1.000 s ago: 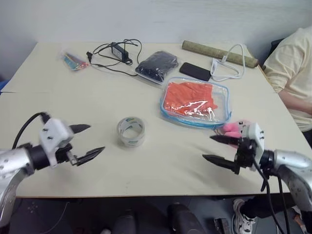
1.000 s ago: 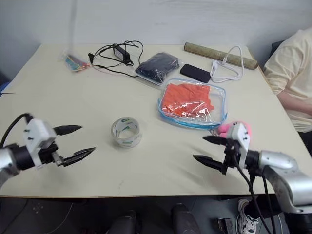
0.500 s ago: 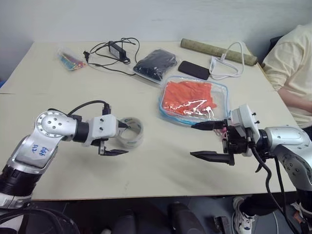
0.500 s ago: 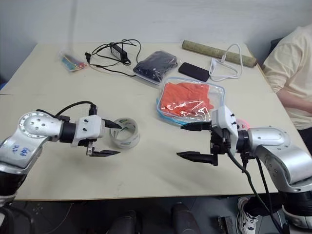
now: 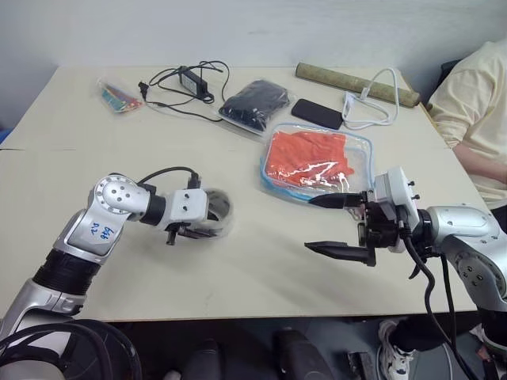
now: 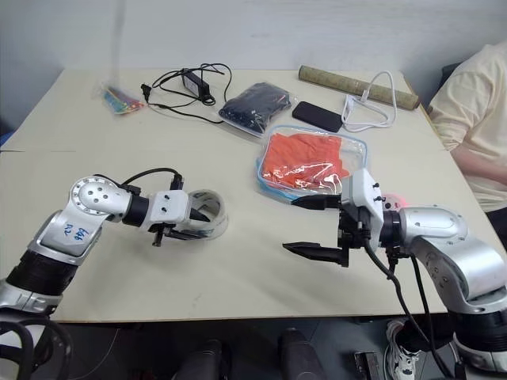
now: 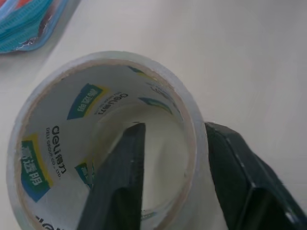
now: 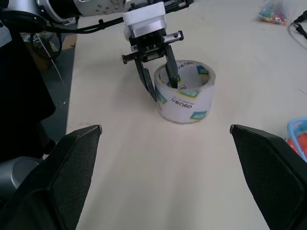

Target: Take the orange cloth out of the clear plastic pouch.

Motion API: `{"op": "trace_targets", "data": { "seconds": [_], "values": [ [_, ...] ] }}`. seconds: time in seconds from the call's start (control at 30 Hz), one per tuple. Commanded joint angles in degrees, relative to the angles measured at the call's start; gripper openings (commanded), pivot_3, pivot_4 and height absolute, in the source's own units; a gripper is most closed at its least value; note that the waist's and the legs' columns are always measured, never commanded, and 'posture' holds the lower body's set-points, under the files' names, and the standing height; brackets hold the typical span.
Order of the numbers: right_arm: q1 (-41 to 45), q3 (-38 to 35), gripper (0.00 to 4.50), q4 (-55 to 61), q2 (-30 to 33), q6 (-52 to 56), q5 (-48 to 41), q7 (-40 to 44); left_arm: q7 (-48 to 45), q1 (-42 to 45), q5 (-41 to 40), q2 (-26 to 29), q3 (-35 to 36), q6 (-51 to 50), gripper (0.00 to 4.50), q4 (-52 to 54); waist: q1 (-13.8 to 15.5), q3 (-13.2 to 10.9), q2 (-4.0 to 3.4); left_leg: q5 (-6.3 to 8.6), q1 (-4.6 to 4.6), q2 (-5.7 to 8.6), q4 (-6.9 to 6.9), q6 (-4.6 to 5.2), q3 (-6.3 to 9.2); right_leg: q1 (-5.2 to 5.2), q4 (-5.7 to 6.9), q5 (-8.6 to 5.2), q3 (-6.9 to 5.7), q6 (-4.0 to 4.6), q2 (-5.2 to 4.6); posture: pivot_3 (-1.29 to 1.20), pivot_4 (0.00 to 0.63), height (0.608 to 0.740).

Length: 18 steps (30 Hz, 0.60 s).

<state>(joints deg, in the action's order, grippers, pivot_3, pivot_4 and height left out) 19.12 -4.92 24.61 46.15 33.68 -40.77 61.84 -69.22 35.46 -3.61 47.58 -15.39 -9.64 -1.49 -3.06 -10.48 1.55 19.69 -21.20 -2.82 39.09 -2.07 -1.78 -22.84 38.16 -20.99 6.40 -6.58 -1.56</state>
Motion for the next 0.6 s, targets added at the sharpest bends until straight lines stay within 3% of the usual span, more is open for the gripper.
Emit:
{"op": "trace_targets", "data": {
  "seconds": [0.03,0.2,0.37,0.47,0.6],
  "values": [
    [0.2,-0.9,4.50,1.5,-0.4,-0.8,-0.8,-0.5,-1.9,-0.1,0.1,1.0,0.6,0.0,0.45,1.0,0.0,0.0,0.00,0.00,0.00,0.00,0.00,0.00,0.00,0.00,0.00,0.00,0.00,0.00,0.00,0.00,0.150,0.740],
    [1.0,0.3,4.50,0.6,-0.8,-1.6,0.3,0.2,2.6,-2.6,-0.2,0.8,4.0,-6.2,0.38,5.4,-0.1,0.0,0.00,0.01,0.00,-0.01,0.01,0.01,0.01,0.00,0.05,0.00,0.00,0.00,0.00,0.00,0.150,0.740],
    [2.7,1.6,4.50,-1.3,-1.7,-2.7,1.4,1.1,6.7,-11.6,-3.4,4.6,14.0,-15.3,0.38,15.0,-0.5,0.0,0.00,0.04,-0.01,-0.07,0.01,0.08,0.01,-0.08,0.15,0.00,0.00,0.00,0.03,0.00,0.150,0.740],
    [5.1,3.1,4.50,-2.6,-3.3,-3.1,1.3,1.6,9.6,-22.0,-3.9,7.2,23.7,-20.3,0.38,21.4,-0.4,0.0,0.00,0.04,-0.07,-0.08,0.00,0.07,-0.04,-0.32,0.35,0.00,-0.02,0.00,-0.01,0.00,0.150,0.740],
    [9.2,7.0,4.50,-4.8,-7.1,-3.9,1.7,3.1,13.5,-39.2,-1.8,5.9,43.2,-26.5,0.38,27.7,-1.3,0.0,0.01,0.10,-0.09,-0.10,-0.04,0.15,-0.15,-0.54,0.52,-0.01,-0.05,0.03,-0.12,0.00,0.150,0.740]
  ]
}}
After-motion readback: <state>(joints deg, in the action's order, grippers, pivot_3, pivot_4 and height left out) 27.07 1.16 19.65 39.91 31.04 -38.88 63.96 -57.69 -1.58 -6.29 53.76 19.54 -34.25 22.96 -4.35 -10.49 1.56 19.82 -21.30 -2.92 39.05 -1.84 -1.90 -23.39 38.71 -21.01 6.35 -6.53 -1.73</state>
